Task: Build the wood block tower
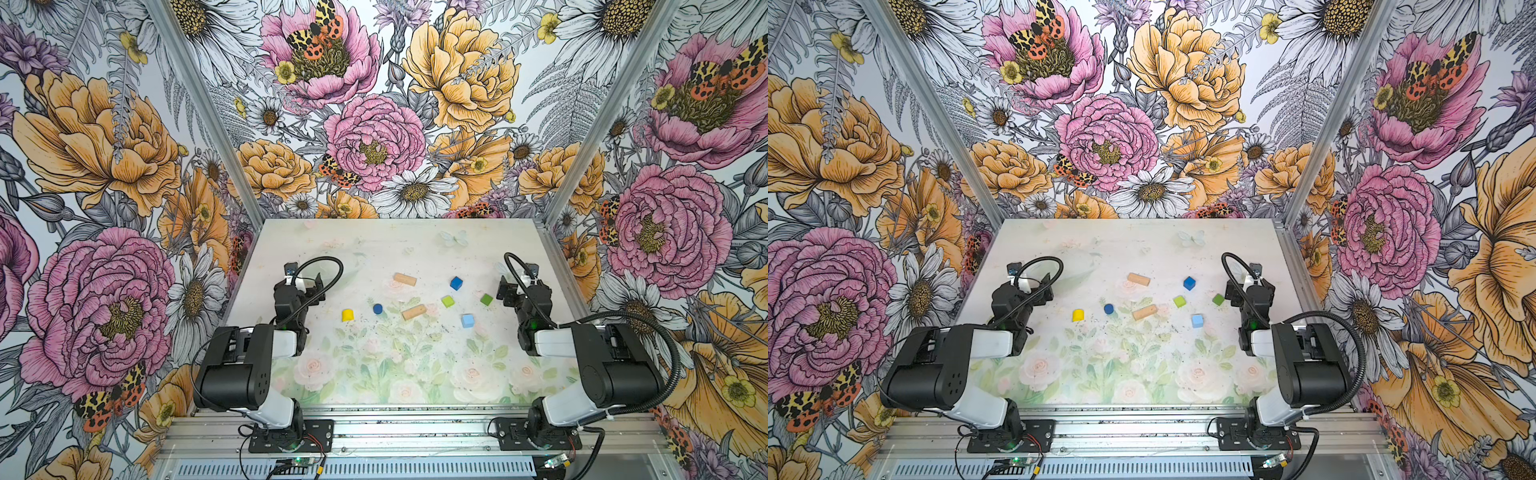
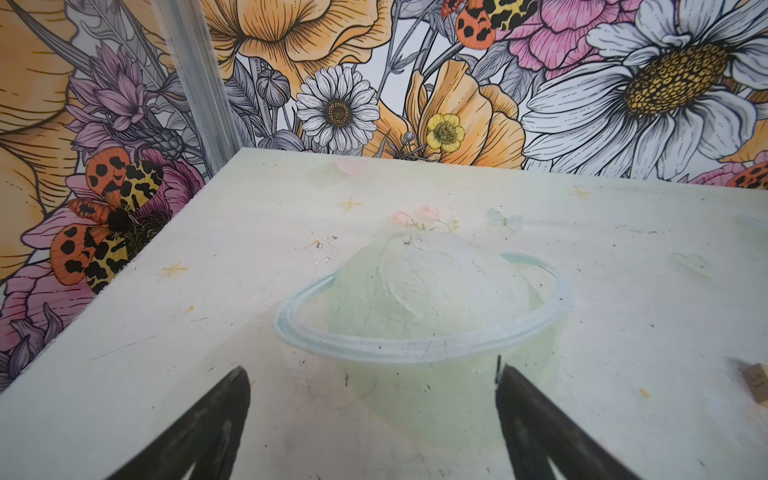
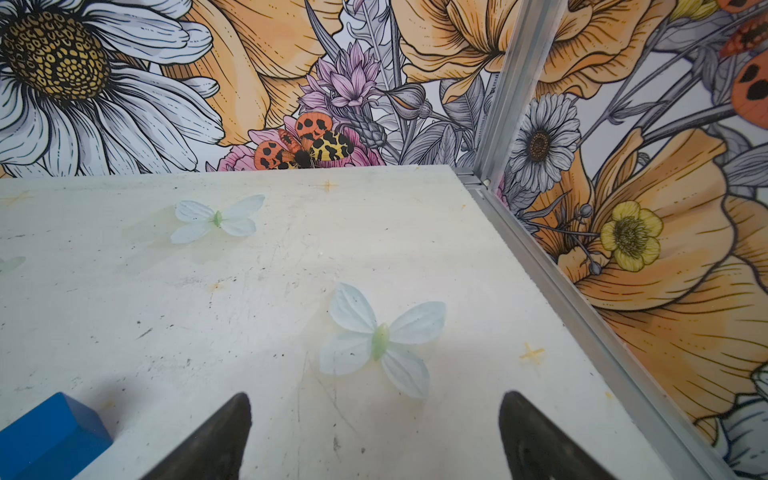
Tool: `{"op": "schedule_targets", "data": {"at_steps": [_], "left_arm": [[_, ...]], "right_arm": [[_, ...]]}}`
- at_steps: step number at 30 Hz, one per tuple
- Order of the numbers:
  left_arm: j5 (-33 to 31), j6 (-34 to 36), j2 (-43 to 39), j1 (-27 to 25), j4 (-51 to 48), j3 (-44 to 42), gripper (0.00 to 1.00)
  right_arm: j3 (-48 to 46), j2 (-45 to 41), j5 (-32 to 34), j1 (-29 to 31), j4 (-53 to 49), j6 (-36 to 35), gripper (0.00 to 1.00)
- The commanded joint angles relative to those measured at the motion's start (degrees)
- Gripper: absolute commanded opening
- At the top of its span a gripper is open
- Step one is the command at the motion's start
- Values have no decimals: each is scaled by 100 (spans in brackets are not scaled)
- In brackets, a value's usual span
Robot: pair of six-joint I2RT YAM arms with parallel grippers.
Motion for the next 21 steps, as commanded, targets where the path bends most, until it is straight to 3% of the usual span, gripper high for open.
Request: {"op": "schedule_targets", "data": {"at_steps": [1, 6, 11, 15, 21], "left_arm": [[-522, 63, -620, -184, -1076, 416, 93], [-776, -370, -1385, -488, -2448, 899, 91], [-542, -685, -1649, -933, -3923, 1819, 85], [-451, -826, -1641, -1397, -4897, 2451, 84], [-311, -1243, -1674, -1968, -5464, 2757, 83]], "right_arm": [[496, -537, 134, 46, -1078, 67, 90], [1728, -1516, 549, 184, -4122, 373, 84], [2741, -1862, 865, 1080, -6154, 561, 81], [3489, -1467, 602, 2116, -7166, 902, 78], [4532, -203, 199, 3445, -8072, 949, 77]]}}
